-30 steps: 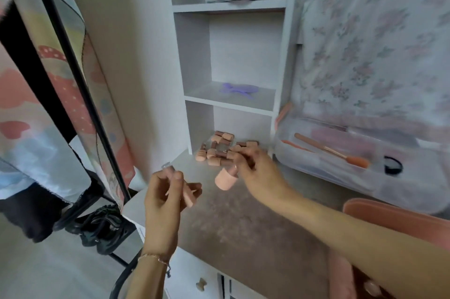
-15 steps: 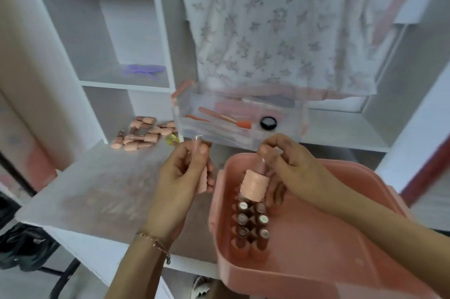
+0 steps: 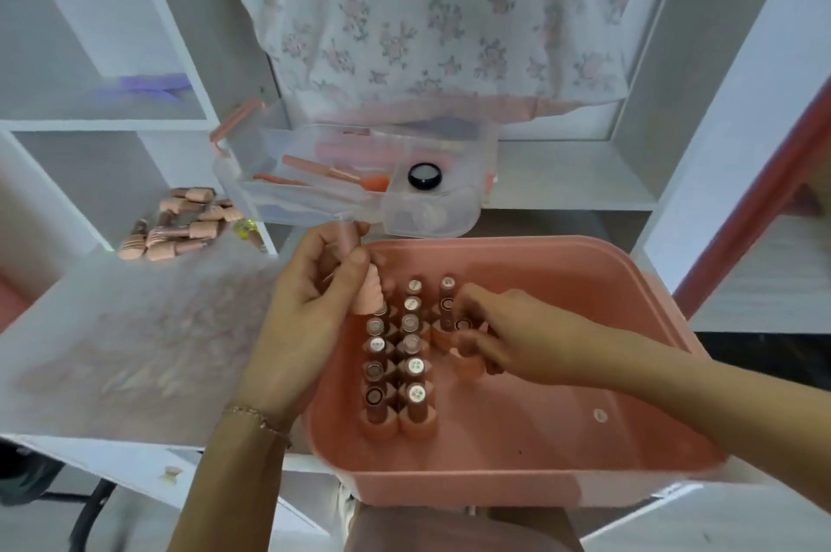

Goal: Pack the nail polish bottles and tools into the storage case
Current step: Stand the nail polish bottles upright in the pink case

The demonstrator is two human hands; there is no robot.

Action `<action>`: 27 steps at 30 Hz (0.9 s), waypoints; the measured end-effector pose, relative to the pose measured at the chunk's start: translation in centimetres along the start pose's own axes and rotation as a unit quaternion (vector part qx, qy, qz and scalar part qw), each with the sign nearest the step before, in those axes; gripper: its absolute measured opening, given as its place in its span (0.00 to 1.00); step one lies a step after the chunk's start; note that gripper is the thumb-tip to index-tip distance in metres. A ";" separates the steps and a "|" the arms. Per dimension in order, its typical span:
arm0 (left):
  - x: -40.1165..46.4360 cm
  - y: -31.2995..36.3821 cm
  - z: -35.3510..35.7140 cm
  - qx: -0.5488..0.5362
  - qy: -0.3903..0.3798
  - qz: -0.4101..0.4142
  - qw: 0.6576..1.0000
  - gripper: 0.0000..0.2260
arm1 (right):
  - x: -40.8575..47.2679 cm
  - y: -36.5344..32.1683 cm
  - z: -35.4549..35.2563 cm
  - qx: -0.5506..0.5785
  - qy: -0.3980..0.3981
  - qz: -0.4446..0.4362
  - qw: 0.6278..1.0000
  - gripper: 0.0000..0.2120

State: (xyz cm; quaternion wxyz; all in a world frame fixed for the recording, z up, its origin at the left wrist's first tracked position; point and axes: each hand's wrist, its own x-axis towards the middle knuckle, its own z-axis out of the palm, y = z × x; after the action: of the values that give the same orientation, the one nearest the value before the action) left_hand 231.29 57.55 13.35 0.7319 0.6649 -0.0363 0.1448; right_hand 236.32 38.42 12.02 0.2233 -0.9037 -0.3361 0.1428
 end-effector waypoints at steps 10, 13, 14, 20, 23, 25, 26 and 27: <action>-0.2 -0.3 -0.6 -0.031 0.012 0.005 0.999 0.09 | 0.7 0.5 1.7 0.047 0.001 0.056 0.997 0.07; -0.2 -0.4 -0.5 -0.020 0.001 0.010 1.000 0.09 | 0.5 0.8 2.4 0.028 0.012 0.044 0.999 0.07; -0.1 -0.4 -0.5 -0.018 -0.001 0.012 1.000 0.09 | 0.4 0.9 2.6 0.027 0.016 0.040 0.999 0.08; -0.3 -0.3 -0.5 0.002 -0.005 0.021 1.000 0.09 | 0.4 1.9 3.9 -0.032 0.004 0.066 0.997 0.06; -0.4 -0.3 -0.5 0.013 -0.003 0.022 1.000 0.10 | 0.7 2.1 4.3 -0.026 0.006 0.078 0.997 0.11; -0.4 -0.3 -0.5 0.019 -0.004 0.024 1.000 0.10 | 0.9 2.0 4.4 -0.022 0.022 0.072 0.997 0.12; -0.4 -0.3 -0.6 0.024 -0.004 0.024 0.999 0.10 | 0.9 2.0 4.4 -0.020 0.030 0.068 0.997 0.11; -0.4 -0.3 -0.5 0.028 -0.004 0.026 0.999 0.10 | 0.9 2.0 4.5 -0.019 0.037 0.065 0.997 0.10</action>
State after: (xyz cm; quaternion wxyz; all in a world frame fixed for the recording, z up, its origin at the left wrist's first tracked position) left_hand 230.87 57.97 12.87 0.7088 0.6846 -0.0518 0.1620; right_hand 236.27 39.05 7.04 0.2085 -0.9323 -0.2712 0.1173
